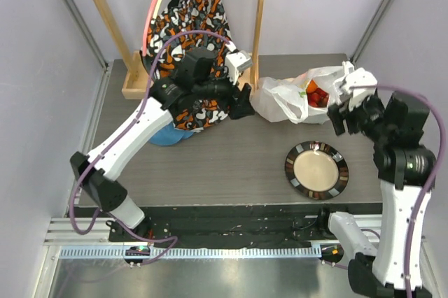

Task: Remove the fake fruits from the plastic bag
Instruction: Adjust the plastic bag at the center of the board, then move the plate to the center of the board.

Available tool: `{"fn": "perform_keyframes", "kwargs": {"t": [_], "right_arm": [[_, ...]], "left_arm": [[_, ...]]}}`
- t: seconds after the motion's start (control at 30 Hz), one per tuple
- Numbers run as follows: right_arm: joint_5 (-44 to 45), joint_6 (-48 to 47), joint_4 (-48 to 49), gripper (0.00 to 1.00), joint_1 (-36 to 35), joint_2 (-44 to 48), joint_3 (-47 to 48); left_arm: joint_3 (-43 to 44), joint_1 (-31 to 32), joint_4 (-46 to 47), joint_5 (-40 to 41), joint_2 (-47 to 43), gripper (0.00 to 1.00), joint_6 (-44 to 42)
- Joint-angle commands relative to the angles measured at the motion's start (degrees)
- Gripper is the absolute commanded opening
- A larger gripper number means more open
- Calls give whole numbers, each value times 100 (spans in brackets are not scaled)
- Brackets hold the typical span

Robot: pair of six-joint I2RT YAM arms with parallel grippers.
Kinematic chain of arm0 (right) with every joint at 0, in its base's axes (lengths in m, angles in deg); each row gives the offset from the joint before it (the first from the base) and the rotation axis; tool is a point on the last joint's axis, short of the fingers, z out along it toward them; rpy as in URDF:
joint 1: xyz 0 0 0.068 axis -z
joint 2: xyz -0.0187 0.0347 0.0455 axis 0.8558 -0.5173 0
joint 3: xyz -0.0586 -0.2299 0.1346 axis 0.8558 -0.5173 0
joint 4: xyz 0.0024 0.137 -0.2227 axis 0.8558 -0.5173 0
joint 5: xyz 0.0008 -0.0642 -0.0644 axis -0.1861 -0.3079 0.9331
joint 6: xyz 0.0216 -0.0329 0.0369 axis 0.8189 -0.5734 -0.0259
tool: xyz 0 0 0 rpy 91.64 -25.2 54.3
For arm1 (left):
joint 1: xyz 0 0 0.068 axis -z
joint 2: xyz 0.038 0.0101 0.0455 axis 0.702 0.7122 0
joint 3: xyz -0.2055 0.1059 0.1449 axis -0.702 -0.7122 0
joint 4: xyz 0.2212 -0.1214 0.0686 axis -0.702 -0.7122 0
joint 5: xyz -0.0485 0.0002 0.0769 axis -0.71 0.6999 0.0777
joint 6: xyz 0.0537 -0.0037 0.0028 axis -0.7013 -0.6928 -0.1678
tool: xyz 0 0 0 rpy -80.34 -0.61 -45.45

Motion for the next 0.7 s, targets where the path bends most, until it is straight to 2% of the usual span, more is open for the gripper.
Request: {"fn": "perform_keyframes", "kwargs": {"t": [0.0, 0.07, 0.13, 0.2, 0.23, 0.27, 0.3, 0.33, 0.37, 0.4, 0.43, 0.47, 0.5, 0.53, 0.57, 0.67], "right_arm": [[-1186, -2063, -2109, 68, 5, 95, -407], [-1362, -2812, -2783, 67, -39, 33, -812], [-1249, -3637, -2867, 66, -153, -46, -1319], [-759, -4167, -2867, 66, -652, -220, -1602], [-504, -3978, -2763, 66, -1046, -352, -1743], [221, -3550, -2248, 66, -1511, -493, -1797], [576, -3102, -1982, 64, -2316, -660, -1823], [849, -2575, -1753, 59, -2733, -1061, -1806], [1052, -1900, -1499, 58, -3033, -1231, -1762], [1402, -1467, -1313, 58, -3698, -1398, -1753], [1884, -1010, -1007, 61, -4087, -1556, -1901], [2542, 82, -360, 64, -4474, -1653, -1998], [3445, 546, -153, 66, -4869, -1759, -2060], [3619, 916, -30, 68, -5108, -1969, -2070], [3769, 1772, 137, 65, -5111, -2084, -2035], [4497, 2561, 139, 53, -5119, -2758, -1938]], "left_arm": [[-424, -172, -210, 80, -351, 81, 2], [-634, -392, 70, 160, -492, 81, 459], [-881, -839, 194, 186, -571, 83, 1101], [-1091, -1312, 370, 177, -668, 83, 1443], [-1136, -1446, 414, 204, -703, 83, 1489], [-1145, -1552, 397, 439, -773, 83, 1524], [-1128, -1701, 345, 580, -800, 83, 1551], [-1136, -1754, 327, 712, -861, 83, 1603], [-1171, -1799, 309, 879, -1009, 83, 1612], [-1215, -1825, 300, 1281, -1115, 84, 1656], [-1329, -1843, 300, 1502, -1203, 84, 1743], [-1391, -1852, 283, 1687, -1282, 84, 1770], [-1452, -1895, 274, 1915, -1466, 84, 1797], [-1514, -1930, 274, 1987, -1537, 84, 1823], [-1593, -1974, 274, 2031, -1625, 84, 1841], [-1707, -2229, 335, 2076, -1854, 84, 1885]]}}
